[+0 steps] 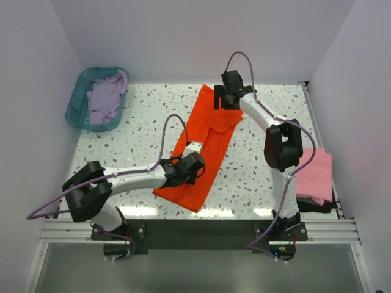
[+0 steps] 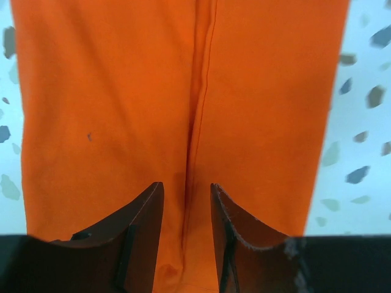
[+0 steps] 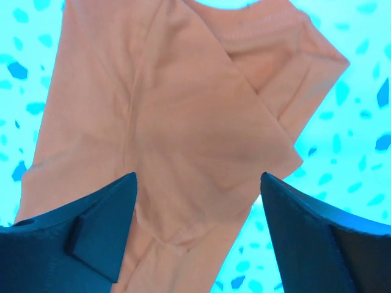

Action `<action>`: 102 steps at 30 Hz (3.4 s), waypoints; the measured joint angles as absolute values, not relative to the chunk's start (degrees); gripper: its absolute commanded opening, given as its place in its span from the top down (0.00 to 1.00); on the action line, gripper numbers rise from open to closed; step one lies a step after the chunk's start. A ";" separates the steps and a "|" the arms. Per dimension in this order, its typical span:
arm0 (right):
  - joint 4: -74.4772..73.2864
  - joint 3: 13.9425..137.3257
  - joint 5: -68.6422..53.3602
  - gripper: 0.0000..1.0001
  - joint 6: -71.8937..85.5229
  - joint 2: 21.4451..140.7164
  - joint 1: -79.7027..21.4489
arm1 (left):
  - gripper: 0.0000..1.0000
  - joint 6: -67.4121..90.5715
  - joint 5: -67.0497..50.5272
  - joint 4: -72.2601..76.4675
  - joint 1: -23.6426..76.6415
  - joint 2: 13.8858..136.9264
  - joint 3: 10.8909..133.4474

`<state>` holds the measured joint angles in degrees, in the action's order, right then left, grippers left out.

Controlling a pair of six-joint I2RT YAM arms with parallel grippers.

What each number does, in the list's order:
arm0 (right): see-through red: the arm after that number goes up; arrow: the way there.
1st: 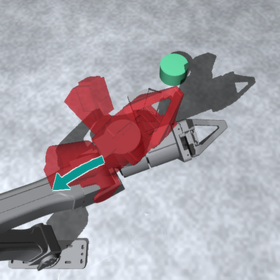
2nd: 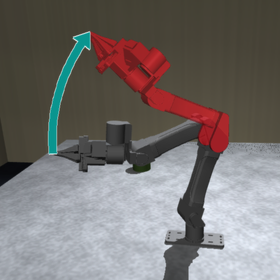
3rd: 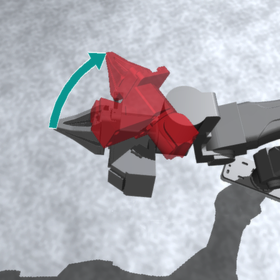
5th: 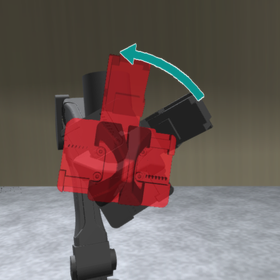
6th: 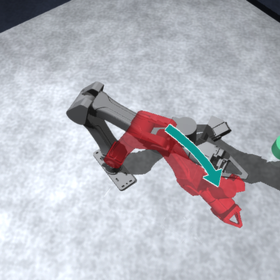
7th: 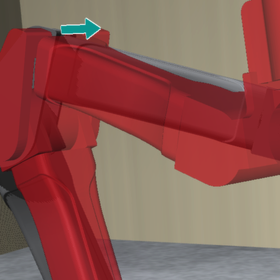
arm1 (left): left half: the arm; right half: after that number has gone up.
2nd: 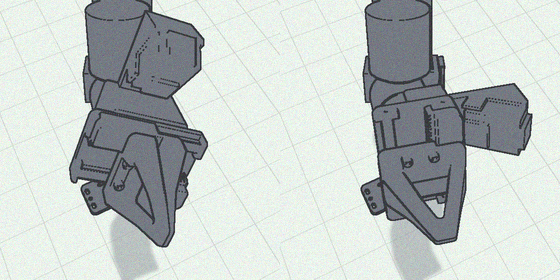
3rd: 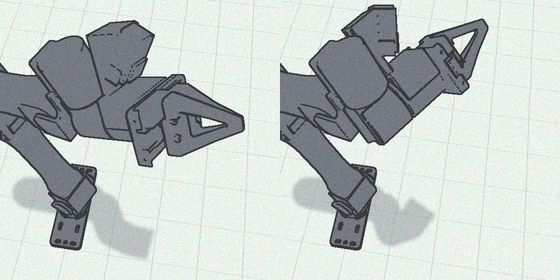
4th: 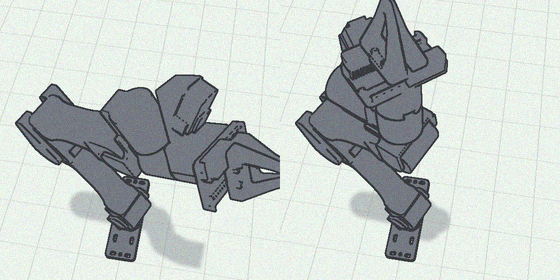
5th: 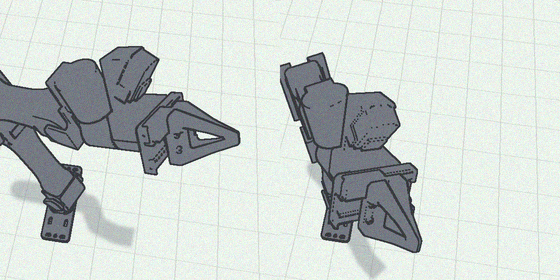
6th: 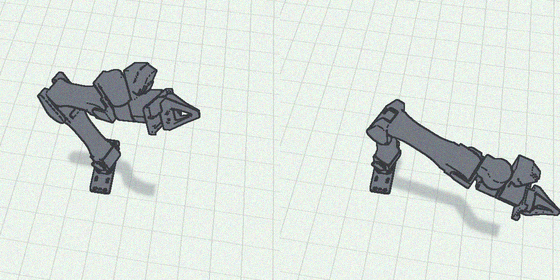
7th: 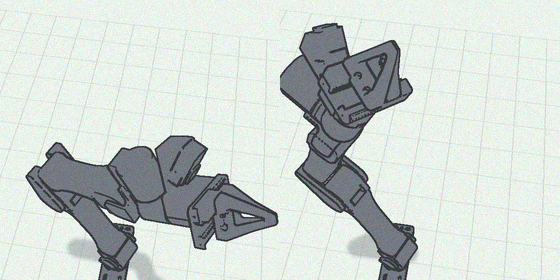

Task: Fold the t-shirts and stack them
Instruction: Fold the tshirt

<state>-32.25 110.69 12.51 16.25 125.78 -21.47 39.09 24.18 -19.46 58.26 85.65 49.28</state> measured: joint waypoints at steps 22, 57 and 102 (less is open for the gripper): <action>-34.68 128.75 10.70 0.20 13.54 145.29 -21.87 | 0.61 45.69 17.72 -10.09 66.48 92.18 45.80; -33.21 33.95 4.49 0.29 45.54 64.03 -45.36 | 0.48 53.95 13.37 -22.79 58.02 55.77 25.74; -10.96 13.85 -10.59 1.00 70.87 56.21 -50.63 | 1.00 62.02 7.55 -10.72 60.07 55.55 15.59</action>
